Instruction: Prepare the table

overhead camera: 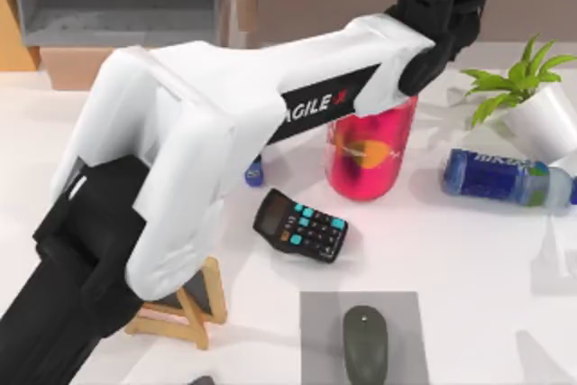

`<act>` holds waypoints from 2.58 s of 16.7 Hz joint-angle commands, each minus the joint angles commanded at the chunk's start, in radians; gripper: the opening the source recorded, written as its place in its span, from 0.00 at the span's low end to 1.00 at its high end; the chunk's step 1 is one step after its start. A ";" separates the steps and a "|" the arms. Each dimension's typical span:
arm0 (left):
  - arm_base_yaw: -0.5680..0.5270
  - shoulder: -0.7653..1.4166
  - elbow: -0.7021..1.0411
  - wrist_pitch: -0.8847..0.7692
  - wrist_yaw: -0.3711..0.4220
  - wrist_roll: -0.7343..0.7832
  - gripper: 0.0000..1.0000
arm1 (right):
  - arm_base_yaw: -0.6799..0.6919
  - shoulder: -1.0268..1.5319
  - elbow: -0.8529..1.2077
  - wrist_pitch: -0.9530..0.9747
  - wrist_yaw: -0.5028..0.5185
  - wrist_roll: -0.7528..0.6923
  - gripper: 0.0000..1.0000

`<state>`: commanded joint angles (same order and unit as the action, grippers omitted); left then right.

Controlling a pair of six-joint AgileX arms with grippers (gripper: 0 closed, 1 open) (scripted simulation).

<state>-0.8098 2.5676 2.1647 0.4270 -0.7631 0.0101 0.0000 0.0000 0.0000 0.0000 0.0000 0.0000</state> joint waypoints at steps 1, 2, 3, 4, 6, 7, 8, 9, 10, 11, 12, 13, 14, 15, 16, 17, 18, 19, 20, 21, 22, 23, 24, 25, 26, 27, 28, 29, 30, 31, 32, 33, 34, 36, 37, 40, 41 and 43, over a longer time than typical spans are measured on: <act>0.000 0.000 0.000 0.000 0.000 0.000 0.47 | 0.000 0.000 0.000 0.000 0.000 0.000 1.00; 0.000 0.000 0.000 0.000 0.000 0.000 0.40 | 0.000 0.000 0.000 0.000 0.000 0.000 1.00; 0.000 0.000 0.000 0.000 0.000 0.000 0.32 | 0.000 0.000 0.000 0.000 0.000 0.000 1.00; 0.000 0.000 0.000 0.000 0.000 0.000 0.25 | 0.000 0.000 0.000 0.000 0.000 0.000 1.00; 0.000 0.000 0.000 0.000 0.000 0.000 0.10 | 0.000 0.000 0.000 0.000 0.000 0.000 1.00; 0.000 0.000 0.000 0.000 0.000 0.000 0.02 | 0.000 0.000 0.000 0.000 0.000 0.000 1.00; 0.000 0.000 0.000 0.000 0.000 0.000 0.00 | 0.000 0.000 0.000 0.000 0.000 0.000 1.00; 0.000 0.000 0.000 0.000 0.000 0.000 0.00 | 0.000 0.000 0.000 0.000 0.000 0.000 1.00; 0.000 0.000 0.000 0.000 0.000 0.000 0.00 | 0.000 0.000 0.000 0.000 0.000 0.000 1.00; 0.000 0.000 0.000 0.000 0.000 0.000 0.00 | 0.000 0.000 0.000 0.000 0.000 0.000 1.00; 0.000 0.000 0.000 0.000 0.000 0.000 0.00 | 0.000 0.000 0.000 0.000 0.000 0.000 1.00; 0.000 0.000 0.000 0.000 0.000 0.000 0.00 | 0.000 0.000 0.000 0.000 0.000 0.000 1.00; 0.000 0.000 0.000 0.000 0.000 0.000 0.00 | 0.000 0.000 0.000 0.000 0.000 0.000 1.00; 0.000 0.000 0.000 0.000 0.000 0.000 0.00 | 0.000 0.000 0.000 0.000 0.000 0.000 1.00; -0.003 -0.001 0.000 0.000 0.000 0.001 0.00 | 0.000 0.000 0.000 0.000 0.000 0.000 1.00; -0.003 -0.004 -0.003 0.001 -0.001 0.001 0.00 | 0.000 0.000 0.000 0.000 0.000 0.000 1.00; -0.007 -0.014 -0.015 0.005 -0.004 0.001 0.00 | 0.000 0.000 0.000 0.000 0.000 0.000 1.00; -0.011 -0.030 -0.034 0.011 -0.008 0.002 0.00 | 0.000 0.000 0.000 0.000 0.000 0.000 1.00; -0.017 -0.049 -0.061 0.020 -0.014 0.002 0.00 | 0.000 0.000 0.000 0.000 0.000 0.000 1.00; -0.023 -0.069 -0.091 0.029 -0.021 0.002 0.00 | 0.000 0.000 0.000 0.000 0.000 0.000 1.00; -0.030 -0.090 -0.123 0.040 -0.028 0.003 0.00 | 0.000 0.000 0.000 0.000 0.000 0.000 1.00; -0.038 -0.110 -0.153 0.050 -0.036 0.004 0.00 | 0.000 0.000 0.000 0.000 0.000 0.000 1.00; -0.044 -0.128 -0.181 0.059 -0.043 0.005 0.00 | 0.000 0.000 0.000 0.000 0.000 0.000 1.00; -0.050 -0.142 -0.203 0.067 -0.049 0.006 0.00 | 0.000 0.000 0.000 0.000 0.000 0.000 1.00; -0.053 -0.151 -0.217 0.072 -0.052 0.006 0.00 | 0.000 0.000 0.000 0.000 0.000 0.000 1.00; -0.054 -0.153 -0.221 0.073 -0.054 0.006 0.00 | 0.000 0.000 0.000 0.000 0.000 0.000 1.00; -0.054 -0.153 -0.221 0.073 -0.054 0.006 0.00 | 0.000 0.000 0.000 0.000 0.000 0.000 1.00; -0.054 -0.153 -0.221 0.073 -0.054 0.006 0.00 | 0.000 0.000 0.000 0.000 0.000 0.000 1.00; -0.048 -0.148 -0.217 0.070 -0.052 0.008 0.00 | 0.000 0.000 0.000 0.000 0.000 0.000 1.00; -0.048 -0.148 -0.217 0.070 -0.052 0.008 0.00 | 0.000 0.000 0.000 0.000 0.000 0.000 1.00; -0.048 -0.156 -0.226 0.074 -0.045 0.010 0.00 | 0.000 0.000 0.000 0.000 0.000 0.000 1.00; -0.049 -0.170 -0.245 0.081 -0.031 0.015 0.00 | 0.000 0.000 0.000 0.000 0.000 0.000 1.00; -0.052 -0.189 -0.273 0.092 -0.010 0.021 0.00 | 0.000 0.000 0.000 0.000 0.000 0.000 1.00; -0.063 -0.239 -0.357 0.126 0.052 0.039 0.00 | 0.000 0.000 0.000 0.000 0.000 0.000 1.00; -0.070 -0.269 -0.408 0.148 0.090 0.051 0.00 | 0.000 0.000 0.000 0.000 0.000 0.000 1.00; -0.088 -0.375 -0.589 0.226 0.217 0.094 0.00 | 0.000 0.000 0.000 0.000 0.000 0.000 1.00; -0.089 -0.417 -0.654 0.255 0.260 0.114 0.00 | 0.000 0.000 0.000 0.000 0.000 0.000 1.00; -0.082 -0.514 -0.779 0.315 0.345 0.163 0.00 | 0.000 0.000 0.000 0.000 0.000 0.000 1.00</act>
<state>-0.8922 2.0539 1.3854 0.7417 -0.4184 0.1733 0.0000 0.0000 0.0000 0.0000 0.0000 0.0000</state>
